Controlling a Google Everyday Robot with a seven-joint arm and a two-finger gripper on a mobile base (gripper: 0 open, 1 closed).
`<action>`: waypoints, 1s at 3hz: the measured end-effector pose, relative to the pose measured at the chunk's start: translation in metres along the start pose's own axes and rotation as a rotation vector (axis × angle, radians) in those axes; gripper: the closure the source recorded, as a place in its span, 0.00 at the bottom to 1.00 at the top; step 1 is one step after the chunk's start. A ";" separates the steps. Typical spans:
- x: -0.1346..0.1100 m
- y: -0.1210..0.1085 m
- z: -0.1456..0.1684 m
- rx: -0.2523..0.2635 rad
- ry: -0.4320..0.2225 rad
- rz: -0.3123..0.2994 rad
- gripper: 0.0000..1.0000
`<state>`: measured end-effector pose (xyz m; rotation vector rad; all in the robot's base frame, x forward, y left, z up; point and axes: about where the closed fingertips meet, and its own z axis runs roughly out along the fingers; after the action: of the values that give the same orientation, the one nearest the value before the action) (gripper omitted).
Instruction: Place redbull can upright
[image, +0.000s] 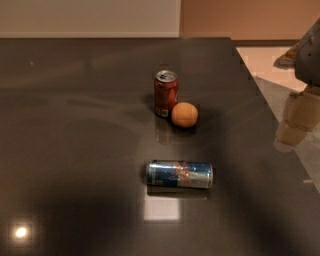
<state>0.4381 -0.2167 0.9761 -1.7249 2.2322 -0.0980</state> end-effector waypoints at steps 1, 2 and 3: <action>0.000 0.000 0.000 0.000 0.000 0.000 0.00; -0.007 0.000 0.001 -0.013 -0.012 -0.050 0.00; -0.034 0.006 0.016 -0.074 -0.058 -0.189 0.00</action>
Offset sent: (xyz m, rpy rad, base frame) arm 0.0042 0.0148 -0.0036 -0.0027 0.0312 0.1306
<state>0.4445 -0.1809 0.9669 -1.9499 2.0519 -0.0074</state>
